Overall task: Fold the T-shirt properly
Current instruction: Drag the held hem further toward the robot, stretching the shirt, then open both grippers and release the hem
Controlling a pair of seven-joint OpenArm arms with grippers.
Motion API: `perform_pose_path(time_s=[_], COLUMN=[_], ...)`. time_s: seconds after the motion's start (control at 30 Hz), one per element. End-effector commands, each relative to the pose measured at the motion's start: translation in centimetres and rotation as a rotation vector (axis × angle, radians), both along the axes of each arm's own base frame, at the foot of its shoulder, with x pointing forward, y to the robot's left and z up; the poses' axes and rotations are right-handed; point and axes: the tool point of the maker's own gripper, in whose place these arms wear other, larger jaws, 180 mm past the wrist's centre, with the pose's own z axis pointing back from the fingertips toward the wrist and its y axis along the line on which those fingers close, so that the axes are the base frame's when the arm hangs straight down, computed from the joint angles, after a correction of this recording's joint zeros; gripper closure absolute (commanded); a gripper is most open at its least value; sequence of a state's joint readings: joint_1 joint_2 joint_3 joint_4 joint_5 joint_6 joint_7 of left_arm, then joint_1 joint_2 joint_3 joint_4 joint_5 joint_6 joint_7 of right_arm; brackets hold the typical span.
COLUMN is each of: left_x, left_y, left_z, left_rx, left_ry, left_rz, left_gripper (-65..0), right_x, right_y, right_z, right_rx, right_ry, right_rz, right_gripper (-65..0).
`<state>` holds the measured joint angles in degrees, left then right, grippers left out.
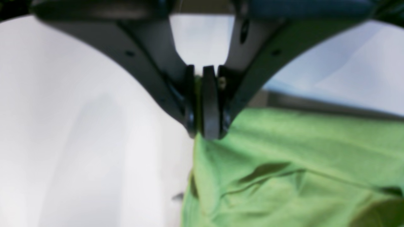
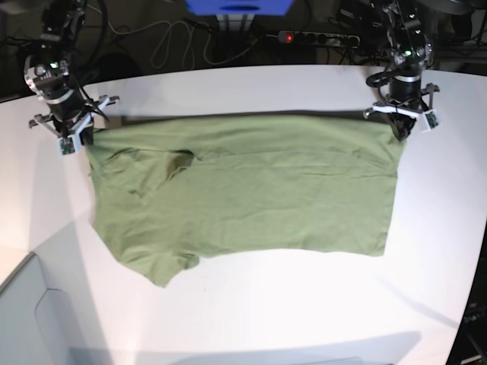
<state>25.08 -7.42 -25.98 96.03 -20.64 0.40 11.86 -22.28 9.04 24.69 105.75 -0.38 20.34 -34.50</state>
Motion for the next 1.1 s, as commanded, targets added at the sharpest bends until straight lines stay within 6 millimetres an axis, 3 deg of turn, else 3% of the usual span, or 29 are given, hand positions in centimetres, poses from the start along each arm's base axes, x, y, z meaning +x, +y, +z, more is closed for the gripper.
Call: perform_pose_path(time_s=[0.0,0.23,0.4,0.67,0.9,0.97,1.07], left_x=[-0.2,-4.8,-7.3,-9.1,-9.6,-9.9,-10.5], left_y=[1.1,3.3,3.5,2.9,2.5,2.4,3.1], left_z=[1.1,0.2,-0.7,-1.9,-2.3,-2.4,-1.9], left_rx=[0.033,0.039,0.046,0.018,0.007,0.001,0.013], left_ry=[-0.029,0.035,0.100,0.139,0.154,0.153,0.150], left_rz=[0.016,0.125,0.129,0.154,0.154,0.170,0.199], left_gripper=[0.0,0.0,0.0,0.0,0.0,-1.2,-14.8], right_x=[-0.1,-2.6,-4.4,-6.3,-6.6,-6.7,-6.7], right_y=[-0.2,-1.4,-1.4,-1.4,-1.4,-1.5,-1.5], right_z=[0.6,-0.3,-1.1,-2.0,-2.1,-2.1,-2.1], right_rx=[-0.010,-0.024,-0.027,-0.025,-0.027,-0.028,-0.028], right_ry=[-0.021,0.035,0.077,0.129,0.141,0.144,0.145], right_rz=[0.008,-0.022,-0.019,-0.020,-0.019,-0.020,-0.020], right_gripper=[-0.1,-0.1,-0.1,-0.2,-1.4,-7.3,-23.6])
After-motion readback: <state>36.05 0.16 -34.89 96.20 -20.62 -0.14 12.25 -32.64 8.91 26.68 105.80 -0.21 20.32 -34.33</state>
